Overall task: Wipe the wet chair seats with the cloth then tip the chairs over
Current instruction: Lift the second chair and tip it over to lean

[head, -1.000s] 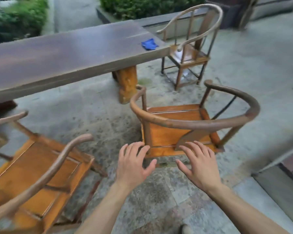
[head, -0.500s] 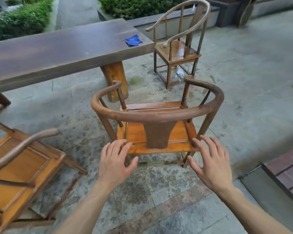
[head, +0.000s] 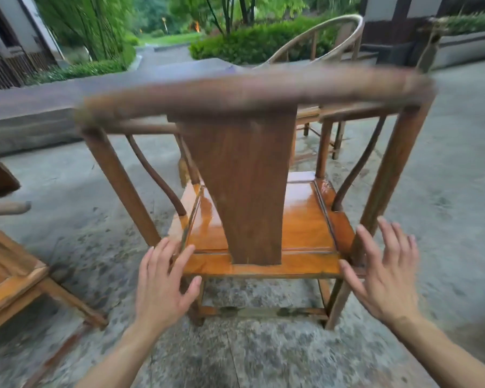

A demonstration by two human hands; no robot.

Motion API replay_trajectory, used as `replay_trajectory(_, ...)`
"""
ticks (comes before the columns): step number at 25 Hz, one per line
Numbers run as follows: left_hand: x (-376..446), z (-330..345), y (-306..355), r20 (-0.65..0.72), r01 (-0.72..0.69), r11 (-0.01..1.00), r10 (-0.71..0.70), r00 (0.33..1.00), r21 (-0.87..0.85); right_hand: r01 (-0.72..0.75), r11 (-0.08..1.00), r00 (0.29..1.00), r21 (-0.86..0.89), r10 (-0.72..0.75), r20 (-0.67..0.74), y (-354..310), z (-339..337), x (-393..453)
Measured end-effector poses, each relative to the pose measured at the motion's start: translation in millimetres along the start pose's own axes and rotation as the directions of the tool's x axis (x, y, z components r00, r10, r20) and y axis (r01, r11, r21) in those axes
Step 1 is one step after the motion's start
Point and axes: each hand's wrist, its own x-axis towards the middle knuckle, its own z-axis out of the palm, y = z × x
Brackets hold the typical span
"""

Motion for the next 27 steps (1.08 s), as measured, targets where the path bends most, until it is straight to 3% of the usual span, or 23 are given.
replay_trajectory(3,-13.2,76.7,-22.1,-0.088,0.008,0.998,-0.003,0.996,0.059,0.006,0.999,0.998,-0.035,-0.009,-0.068,7.2,78.7,-39.5)
replay_trajectory(6,-28.0,118.8,-40.0,-0.147,-0.018,0.993,0.036,0.988,0.120,0.059,0.998,0.991,-0.033,-0.063,-0.119,7.0,115.4,-68.0)
replay_trajectory(10,-19.6,127.2,-61.0,-0.173,0.016,0.987,0.012,0.985,0.162,0.077,0.995,0.982,-0.070,-0.087,-0.168,9.8,116.9,-68.0)
replay_trajectory(19,-15.2,143.4,-61.4,-0.111,-0.026,0.995,0.037,0.993,0.097,-0.005,0.985,0.995,-0.175,-0.013,-0.100,-8.4,109.4,-46.0)
replay_trajectory(24,-18.8,144.6,-57.8,-0.067,-0.001,0.995,0.008,0.998,0.102,-0.044,0.987,0.995,-0.154,0.029,-0.094,-5.9,110.9,-50.7)
replay_trajectory(27,-16.8,160.8,-41.3,-0.111,0.035,0.995,-0.025,0.993,0.093,-0.013,0.991,0.996,-0.137,0.001,-0.090,6.7,136.7,-48.0)
